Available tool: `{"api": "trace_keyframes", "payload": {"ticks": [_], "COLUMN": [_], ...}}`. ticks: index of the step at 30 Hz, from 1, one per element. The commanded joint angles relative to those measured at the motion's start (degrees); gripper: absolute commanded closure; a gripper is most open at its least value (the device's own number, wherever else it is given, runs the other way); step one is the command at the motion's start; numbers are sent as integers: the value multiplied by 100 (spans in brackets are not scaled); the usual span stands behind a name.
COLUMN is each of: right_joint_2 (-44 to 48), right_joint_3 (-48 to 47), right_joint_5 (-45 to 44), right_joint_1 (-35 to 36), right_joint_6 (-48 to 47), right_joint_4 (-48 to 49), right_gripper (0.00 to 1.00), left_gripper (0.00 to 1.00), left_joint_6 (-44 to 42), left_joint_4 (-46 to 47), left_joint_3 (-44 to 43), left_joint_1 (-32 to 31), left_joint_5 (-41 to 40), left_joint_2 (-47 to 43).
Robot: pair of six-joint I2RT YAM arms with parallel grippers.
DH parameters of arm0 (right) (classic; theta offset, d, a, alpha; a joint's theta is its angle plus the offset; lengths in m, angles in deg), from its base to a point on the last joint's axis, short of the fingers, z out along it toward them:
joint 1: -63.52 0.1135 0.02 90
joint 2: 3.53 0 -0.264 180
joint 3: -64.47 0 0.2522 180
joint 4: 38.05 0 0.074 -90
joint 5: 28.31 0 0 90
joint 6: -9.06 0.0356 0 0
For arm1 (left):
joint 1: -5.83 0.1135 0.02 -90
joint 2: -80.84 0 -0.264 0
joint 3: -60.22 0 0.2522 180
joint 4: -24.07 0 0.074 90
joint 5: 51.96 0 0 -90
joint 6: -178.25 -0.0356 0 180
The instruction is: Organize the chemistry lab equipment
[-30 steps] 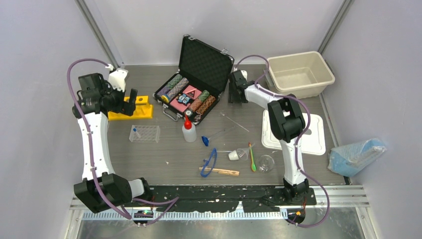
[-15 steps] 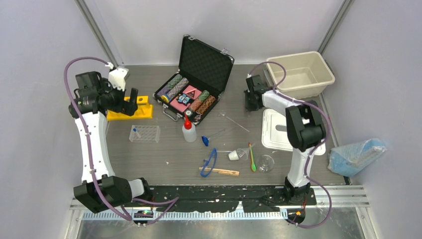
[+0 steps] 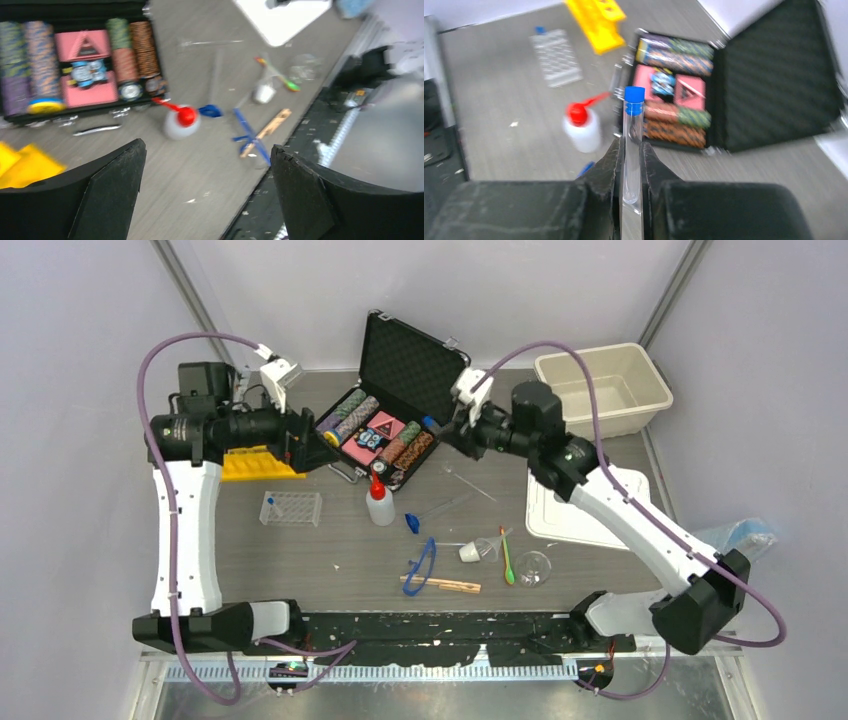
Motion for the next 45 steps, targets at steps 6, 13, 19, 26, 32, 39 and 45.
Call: {"api": "trace_keyframes", "payload": {"ticks": [6,13,19,26,32,39,45], "right_joint_2": [278,130,-51,-149,-169,-138,205], "right_joint_3": [186,117,20,-23,12,17,167], "right_joint_5": [-201,-410,-500,-629,-781,-1123,-521], "right_joint_1": [1951,2429,2625,2707,2710,2700,1926], "right_joint_6": [-1258,-1286,-1383,-1431,-1425,-1343,-1006], "right_joint_4": [469,757,788,874,991,941,247], "right_gripper": [95,95,95,95,95,50,3], "left_gripper": [18,34,47,63,77,100,100], "left_joint_6": [2571,2934,2899,2922,3015,2611,779], "left_joint_4": [1224,1573,1581,1649,1697,1378,178], "left_joint_3": [1026,1553,1751,1879,1938,1735,1405], "left_joint_1": [-1031,-1397,-1626,-1702,-1708,-1668,-1074], "left_joint_5": [1223,1111,1048,1003,1022,442,-1258], "left_joint_2": [-319,-452,-502,-540,-515,-502,-354]}}
